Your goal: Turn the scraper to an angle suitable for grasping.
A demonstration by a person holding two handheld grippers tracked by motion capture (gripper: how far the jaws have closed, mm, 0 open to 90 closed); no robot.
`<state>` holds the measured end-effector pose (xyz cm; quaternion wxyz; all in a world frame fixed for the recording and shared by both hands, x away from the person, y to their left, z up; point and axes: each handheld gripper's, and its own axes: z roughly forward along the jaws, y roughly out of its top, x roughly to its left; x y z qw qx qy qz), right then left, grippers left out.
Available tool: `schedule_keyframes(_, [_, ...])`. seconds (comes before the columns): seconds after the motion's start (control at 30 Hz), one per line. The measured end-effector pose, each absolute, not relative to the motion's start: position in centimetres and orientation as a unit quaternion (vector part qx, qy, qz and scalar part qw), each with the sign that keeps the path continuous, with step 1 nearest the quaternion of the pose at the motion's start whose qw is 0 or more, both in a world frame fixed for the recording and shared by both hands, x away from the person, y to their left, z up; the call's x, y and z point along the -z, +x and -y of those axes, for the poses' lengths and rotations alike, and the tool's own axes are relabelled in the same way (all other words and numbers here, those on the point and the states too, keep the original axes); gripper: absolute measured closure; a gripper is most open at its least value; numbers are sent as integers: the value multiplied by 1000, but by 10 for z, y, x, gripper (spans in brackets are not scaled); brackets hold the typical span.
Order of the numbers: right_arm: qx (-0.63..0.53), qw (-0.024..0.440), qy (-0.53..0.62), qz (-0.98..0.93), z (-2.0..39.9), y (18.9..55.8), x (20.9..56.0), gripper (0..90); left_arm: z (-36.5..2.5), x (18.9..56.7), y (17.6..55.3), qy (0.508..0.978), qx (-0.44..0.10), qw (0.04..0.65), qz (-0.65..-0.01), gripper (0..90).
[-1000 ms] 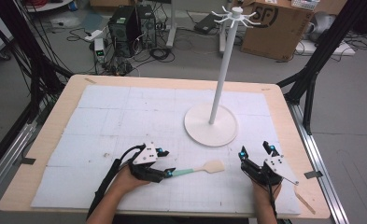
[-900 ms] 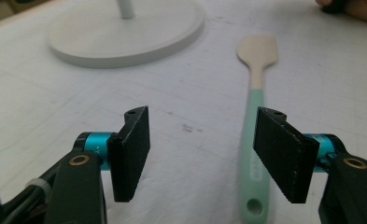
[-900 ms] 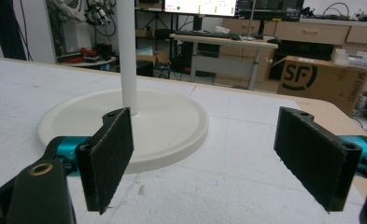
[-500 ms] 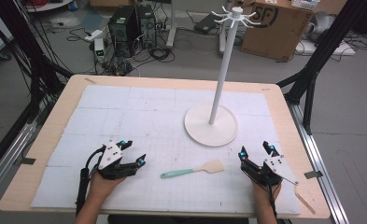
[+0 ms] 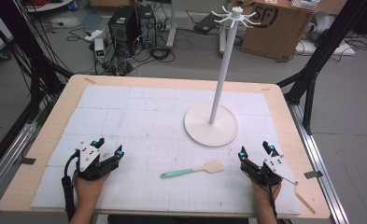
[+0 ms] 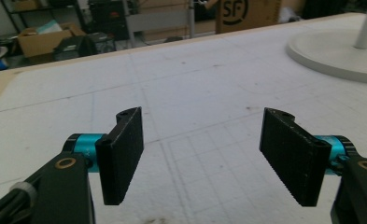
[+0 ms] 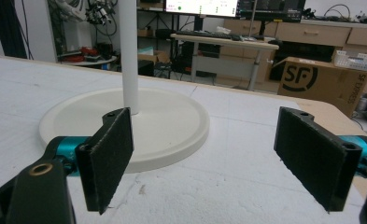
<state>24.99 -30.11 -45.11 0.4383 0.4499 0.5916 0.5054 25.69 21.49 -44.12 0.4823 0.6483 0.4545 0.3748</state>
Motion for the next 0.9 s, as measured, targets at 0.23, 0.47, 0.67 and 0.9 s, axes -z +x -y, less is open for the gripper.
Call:
schedule_keyframes(0.23, [-505, 437, 450, -592, 301, 250, 451, 193, -222, 443, 263, 640, -378, 484, -463, 292])
schedule_keyframes(0.47, [-505, 439, 449, -592, 301, 250, 451, 193, -223, 447, 267, 641, -368, 481, -472, 240])
schedule_keyframes(0.67, [-506, 438, 449, -593, 301, 250, 451, 193, -227, 448, 265, 626, -374, 503, -463, 233])
schedule_keyframes(0.9, [-506, 437, 450, -592, 301, 250, 451, 194, -230, 449, 261, 620, -391, 515, -445, 196])
